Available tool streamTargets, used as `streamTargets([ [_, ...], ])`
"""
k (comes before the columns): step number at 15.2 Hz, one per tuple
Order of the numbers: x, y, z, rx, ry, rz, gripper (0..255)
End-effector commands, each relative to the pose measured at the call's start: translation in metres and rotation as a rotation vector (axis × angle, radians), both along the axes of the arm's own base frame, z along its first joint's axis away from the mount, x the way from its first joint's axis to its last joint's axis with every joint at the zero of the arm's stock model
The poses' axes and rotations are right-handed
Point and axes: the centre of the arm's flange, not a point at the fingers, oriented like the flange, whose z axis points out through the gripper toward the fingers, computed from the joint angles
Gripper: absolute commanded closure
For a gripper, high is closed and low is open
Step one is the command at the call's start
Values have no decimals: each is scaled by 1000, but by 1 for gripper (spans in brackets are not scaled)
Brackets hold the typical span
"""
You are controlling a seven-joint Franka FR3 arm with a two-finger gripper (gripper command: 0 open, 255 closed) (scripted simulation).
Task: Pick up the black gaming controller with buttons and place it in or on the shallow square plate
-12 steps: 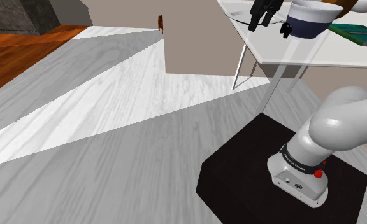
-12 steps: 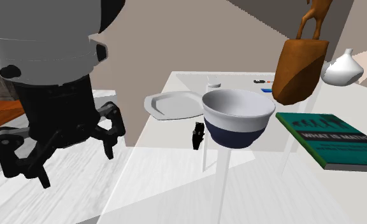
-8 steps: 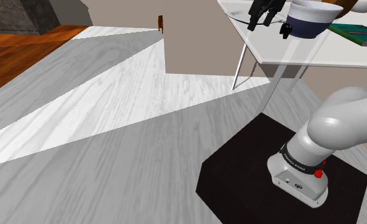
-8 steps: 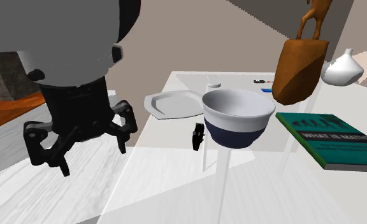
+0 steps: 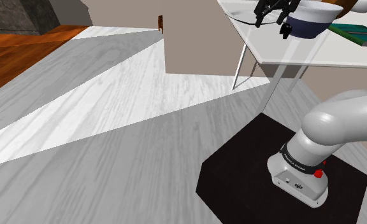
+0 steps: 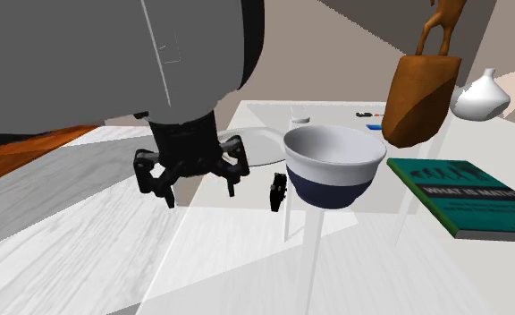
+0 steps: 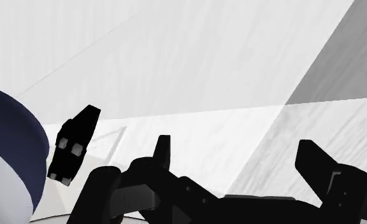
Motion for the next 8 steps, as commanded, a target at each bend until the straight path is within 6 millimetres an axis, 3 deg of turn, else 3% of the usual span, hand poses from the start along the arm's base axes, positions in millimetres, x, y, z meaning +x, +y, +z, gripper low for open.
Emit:
streamTargets([
  [1,-2,-18,-3,-25,-25,-106,0],
  [8,-27,-82,-10,-109,-106,-466,0],
])
